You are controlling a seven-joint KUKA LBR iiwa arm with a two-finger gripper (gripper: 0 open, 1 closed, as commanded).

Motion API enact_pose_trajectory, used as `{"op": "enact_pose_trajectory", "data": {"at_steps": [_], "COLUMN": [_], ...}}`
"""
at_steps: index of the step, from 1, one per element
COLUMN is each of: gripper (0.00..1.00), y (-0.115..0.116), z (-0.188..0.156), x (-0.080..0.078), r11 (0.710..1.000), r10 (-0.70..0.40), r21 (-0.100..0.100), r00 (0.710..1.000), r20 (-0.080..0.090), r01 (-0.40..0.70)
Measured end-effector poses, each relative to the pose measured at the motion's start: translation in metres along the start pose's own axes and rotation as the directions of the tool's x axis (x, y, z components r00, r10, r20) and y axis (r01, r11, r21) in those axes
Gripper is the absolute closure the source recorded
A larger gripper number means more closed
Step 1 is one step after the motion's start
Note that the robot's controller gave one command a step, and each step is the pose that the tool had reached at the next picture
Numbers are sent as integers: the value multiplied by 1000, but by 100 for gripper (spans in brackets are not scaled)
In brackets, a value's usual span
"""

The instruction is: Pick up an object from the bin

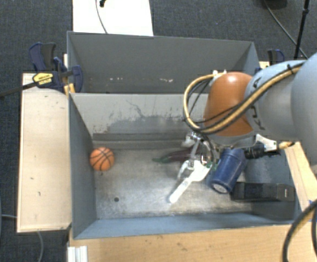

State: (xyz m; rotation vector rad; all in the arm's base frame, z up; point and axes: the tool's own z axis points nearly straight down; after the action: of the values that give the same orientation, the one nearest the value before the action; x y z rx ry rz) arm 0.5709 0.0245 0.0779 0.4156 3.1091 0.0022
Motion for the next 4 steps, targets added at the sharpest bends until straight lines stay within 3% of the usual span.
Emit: {"op": "enact_pose_trajectory", "data": {"at_steps": [1, 2, 3, 4], "gripper": [100, 100, 100, 100], "y": [1, 1, 10, 9], "z": [-2, -2, -115, -115], "x": [-20, -20, -21, -21], "r11": [986, 986, 988, 988], "r10": [-167, -167, -157, -157], "r21": [-2, -2, 0, 0], "r00": [986, 986, 988, 988], "r20": [10, 10, -2, -2], "r01": [167, 167, 157, 157]}}
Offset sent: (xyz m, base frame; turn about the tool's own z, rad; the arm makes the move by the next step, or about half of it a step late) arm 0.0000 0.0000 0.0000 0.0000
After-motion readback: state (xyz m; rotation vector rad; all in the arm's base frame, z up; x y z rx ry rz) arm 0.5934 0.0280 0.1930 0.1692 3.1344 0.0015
